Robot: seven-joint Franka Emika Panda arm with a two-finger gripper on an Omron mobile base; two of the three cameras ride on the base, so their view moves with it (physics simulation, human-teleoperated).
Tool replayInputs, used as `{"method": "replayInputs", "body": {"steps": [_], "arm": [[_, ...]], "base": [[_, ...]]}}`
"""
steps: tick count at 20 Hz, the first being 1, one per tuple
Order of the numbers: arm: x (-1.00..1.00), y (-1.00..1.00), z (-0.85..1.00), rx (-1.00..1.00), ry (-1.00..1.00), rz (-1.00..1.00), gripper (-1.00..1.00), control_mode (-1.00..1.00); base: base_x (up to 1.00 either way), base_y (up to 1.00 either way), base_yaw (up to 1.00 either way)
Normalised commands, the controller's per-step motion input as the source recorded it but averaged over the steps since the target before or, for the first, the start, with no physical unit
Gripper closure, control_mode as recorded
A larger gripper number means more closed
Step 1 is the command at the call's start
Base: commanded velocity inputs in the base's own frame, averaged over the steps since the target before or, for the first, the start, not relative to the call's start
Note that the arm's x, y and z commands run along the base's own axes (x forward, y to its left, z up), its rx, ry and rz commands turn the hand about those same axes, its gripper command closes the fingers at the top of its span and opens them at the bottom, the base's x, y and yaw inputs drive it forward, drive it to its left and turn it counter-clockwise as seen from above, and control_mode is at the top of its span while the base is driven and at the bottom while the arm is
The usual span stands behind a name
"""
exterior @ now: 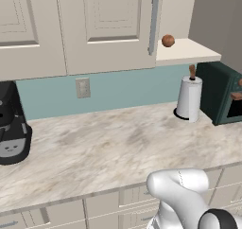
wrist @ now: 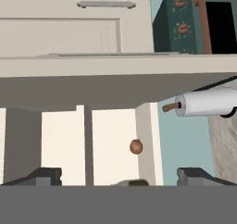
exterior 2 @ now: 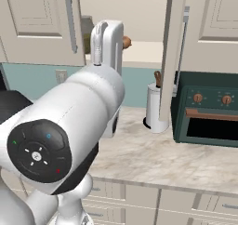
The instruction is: Pick the jar and jar from the dining table and place them in the open cabinet. Close the cabinet after placing the objects.
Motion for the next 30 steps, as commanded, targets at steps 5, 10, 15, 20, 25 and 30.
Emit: {"method": "replayInputs", "body": {"steps": [5, 10, 15, 20, 25, 30], "arm": [[-0.01, -0.23, -0.07, 0.0, -0.02, 0.0, -1.0, -1.0], [0.0, -0.24, -0.17, 0.0, -0.08, 0.0, -1.0, -1.0], [0.0, -0.25, -0.19, 0.0, -0.09, 0.0, -1.0, -1.0], [0.01, -0.19, -0.15, 0.0, -0.05, 0.0, -1.0, -1.0], [0.05, -0.18, -0.21, 0.0, -0.05, 0.0, -1.0, -1.0], [0.1, -0.22, -0.21, 0.0, -0.01, 0.07, -1.0, -1.0]], "base": [[0.0, 0.0, 0.0], [0.0, 0.0, 0.0], [0.0, 0.0, 0.0], [0.0, 0.0, 0.0], [0.0, 0.0, 0.0], [0.0, 0.0, 0.0]]}}
